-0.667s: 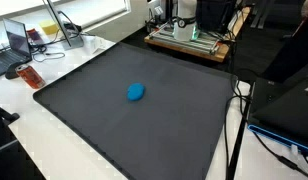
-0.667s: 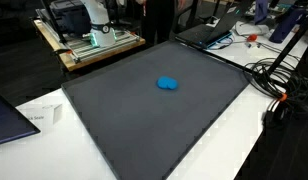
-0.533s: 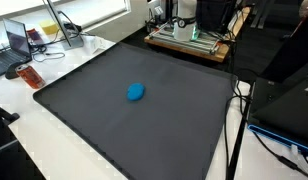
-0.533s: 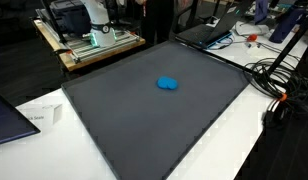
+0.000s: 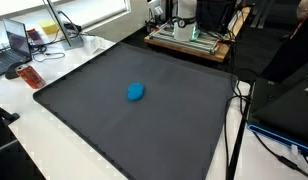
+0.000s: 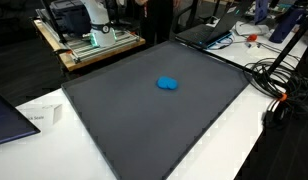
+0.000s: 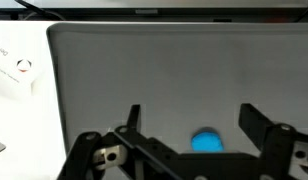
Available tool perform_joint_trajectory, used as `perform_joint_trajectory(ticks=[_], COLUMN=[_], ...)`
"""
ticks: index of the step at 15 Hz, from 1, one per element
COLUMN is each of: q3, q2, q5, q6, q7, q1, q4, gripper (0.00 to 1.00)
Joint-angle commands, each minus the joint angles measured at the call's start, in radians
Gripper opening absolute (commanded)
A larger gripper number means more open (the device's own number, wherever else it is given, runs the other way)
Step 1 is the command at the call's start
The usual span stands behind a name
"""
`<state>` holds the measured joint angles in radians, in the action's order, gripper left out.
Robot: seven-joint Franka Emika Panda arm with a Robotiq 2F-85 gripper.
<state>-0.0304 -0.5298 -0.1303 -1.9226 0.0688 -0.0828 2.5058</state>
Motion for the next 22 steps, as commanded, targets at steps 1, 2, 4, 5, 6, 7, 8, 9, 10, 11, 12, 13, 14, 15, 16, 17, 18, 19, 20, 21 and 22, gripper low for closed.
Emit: perform_joint_trajectory(ticks=[1,2,4,5,6,7,8,9,10,11,12,13,14,15,16,17,18,19,20,21,22], q3=[-0.009,-0.009,0.005,0.011,0.015,0.02,0.024,0.03,0.035,0.045,0.051,0.058,0.064,0.071,0.078,0.085,0.089,0.092,0.093,0.093,0.092], q2=[0.0,0.0,0.044,0.074,0.098,0.132,0.161,0.197,0.237,0.275,0.316,0.355,0.396,0.439,0.478,0.52,0.56,0.605,0.641,0.68,0.722], q5=[-0.004,-0.004,-0.003,0.01,0.019,0.037,0.047,0.053,0.069,0.071,0.079,0.083,0.082,0.082,0.077,0.07,0.069,0.064,0.06,0.065,0.064], q6=[0.003,0.003,-0.032,-0.05,-0.064,-0.076,-0.089,-0.099,-0.108,-0.117,-0.133,-0.143,-0.152,-0.158,-0.164,-0.173,-0.177,-0.188,-0.196,-0.2,-0.204], q7=[-0.004,-0.004,-0.01,-0.001,0.01,0.018,0.02,0.024,0.025,0.015,0.014,0.002,-0.005,-0.016,-0.027,-0.044,-0.05,-0.065,-0.081,-0.087,-0.098], q1=[0.01,0.01,0.023,0.041,0.058,0.078,0.092,0.108,0.123,0.13,0.14,0.142,0.143,0.144,0.145,0.145,0.147,0.146,0.146,0.146,0.147], q4=[-0.002,-0.002,-0.04,-0.064,-0.082,-0.107,-0.129,-0.153,-0.18,-0.206,-0.232,-0.259,-0.286,-0.313,-0.338,-0.363,-0.389,-0.415,-0.438,-0.462,-0.488], gripper=[1.0,1.0,1.0,1.0,1.0,1.0,1.0,1.0,1.0,1.0,1.0,1.0,1.0,1.0,1.0,1.0,1.0,1.0,1.0,1.0,1.0])
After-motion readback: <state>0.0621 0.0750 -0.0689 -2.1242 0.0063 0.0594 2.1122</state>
